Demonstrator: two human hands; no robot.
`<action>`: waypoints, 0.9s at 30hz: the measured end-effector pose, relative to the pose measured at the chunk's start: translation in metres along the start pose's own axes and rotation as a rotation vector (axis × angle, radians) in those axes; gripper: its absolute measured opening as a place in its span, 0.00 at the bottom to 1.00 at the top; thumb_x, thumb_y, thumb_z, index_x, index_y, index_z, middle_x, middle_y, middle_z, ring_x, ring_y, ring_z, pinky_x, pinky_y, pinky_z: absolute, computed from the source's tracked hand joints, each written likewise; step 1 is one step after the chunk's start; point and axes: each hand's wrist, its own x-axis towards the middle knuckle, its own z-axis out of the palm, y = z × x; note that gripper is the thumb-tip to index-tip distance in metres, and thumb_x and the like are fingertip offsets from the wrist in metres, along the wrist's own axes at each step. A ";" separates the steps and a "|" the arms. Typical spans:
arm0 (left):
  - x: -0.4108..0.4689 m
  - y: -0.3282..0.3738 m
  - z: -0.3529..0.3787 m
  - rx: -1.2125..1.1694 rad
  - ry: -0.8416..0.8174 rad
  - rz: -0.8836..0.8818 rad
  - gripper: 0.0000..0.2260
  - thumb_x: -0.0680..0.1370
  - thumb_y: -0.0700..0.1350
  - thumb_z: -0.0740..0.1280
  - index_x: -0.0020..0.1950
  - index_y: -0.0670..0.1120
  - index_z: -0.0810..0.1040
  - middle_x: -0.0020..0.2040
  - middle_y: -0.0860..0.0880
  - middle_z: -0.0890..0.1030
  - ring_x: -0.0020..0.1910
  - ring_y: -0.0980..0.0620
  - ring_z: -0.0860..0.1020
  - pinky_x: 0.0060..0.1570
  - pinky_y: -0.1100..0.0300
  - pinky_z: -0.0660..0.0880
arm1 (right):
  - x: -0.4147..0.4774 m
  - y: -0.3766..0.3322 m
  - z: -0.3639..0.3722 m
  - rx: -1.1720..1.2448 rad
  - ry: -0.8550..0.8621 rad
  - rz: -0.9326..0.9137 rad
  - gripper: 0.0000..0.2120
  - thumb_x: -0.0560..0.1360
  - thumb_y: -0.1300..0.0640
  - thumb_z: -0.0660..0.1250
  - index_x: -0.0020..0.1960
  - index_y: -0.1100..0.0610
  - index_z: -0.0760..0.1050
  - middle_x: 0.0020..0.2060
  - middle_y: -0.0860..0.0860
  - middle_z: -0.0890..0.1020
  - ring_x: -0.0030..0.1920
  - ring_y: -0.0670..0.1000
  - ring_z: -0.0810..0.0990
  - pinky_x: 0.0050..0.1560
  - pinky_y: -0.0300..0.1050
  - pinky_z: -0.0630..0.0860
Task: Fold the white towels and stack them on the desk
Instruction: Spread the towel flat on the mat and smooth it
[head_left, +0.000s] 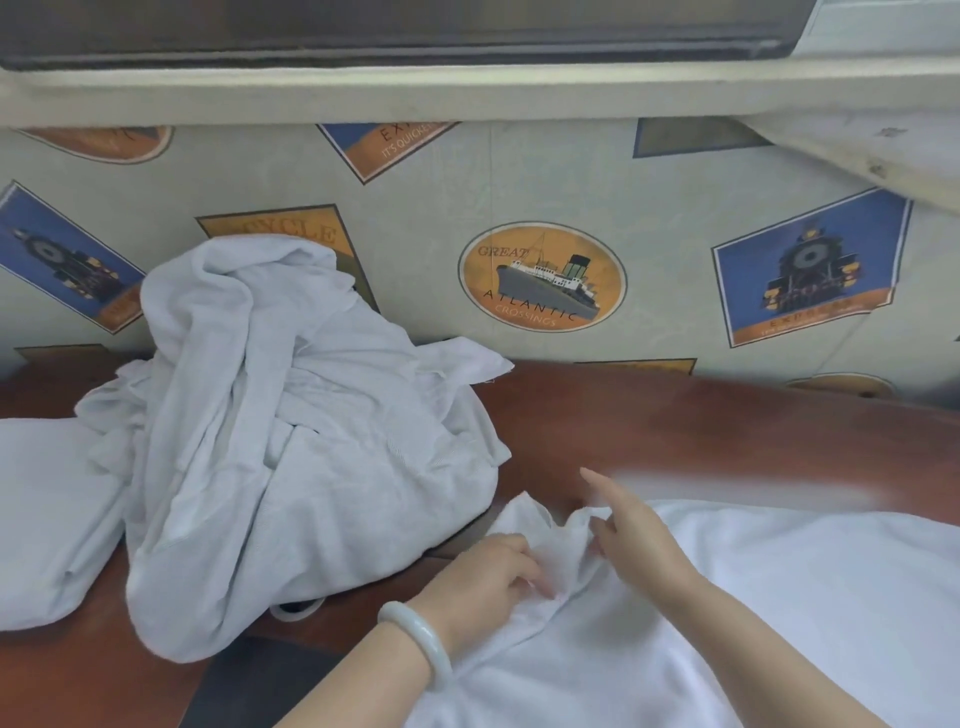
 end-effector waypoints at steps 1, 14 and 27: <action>0.001 -0.004 -0.003 -0.047 0.096 -0.041 0.09 0.78 0.38 0.63 0.51 0.47 0.82 0.50 0.56 0.77 0.46 0.63 0.73 0.55 0.61 0.72 | 0.005 -0.002 0.003 0.046 -0.035 0.019 0.22 0.80 0.62 0.61 0.70 0.45 0.69 0.58 0.43 0.77 0.45 0.45 0.77 0.48 0.34 0.71; 0.021 -0.023 -0.018 0.284 -0.133 0.231 0.31 0.77 0.33 0.60 0.74 0.59 0.65 0.65 0.57 0.70 0.61 0.56 0.70 0.62 0.59 0.69 | -0.067 0.002 -0.022 -0.149 -0.179 -0.277 0.13 0.73 0.63 0.70 0.37 0.49 0.70 0.39 0.44 0.78 0.43 0.44 0.74 0.42 0.35 0.69; 0.030 0.006 -0.099 0.979 -0.280 0.354 0.12 0.74 0.35 0.64 0.53 0.47 0.79 0.51 0.48 0.72 0.50 0.47 0.71 0.43 0.54 0.70 | -0.002 -0.007 -0.024 -0.400 -0.327 -0.380 0.06 0.77 0.49 0.65 0.51 0.50 0.76 0.55 0.41 0.74 0.54 0.47 0.75 0.56 0.46 0.72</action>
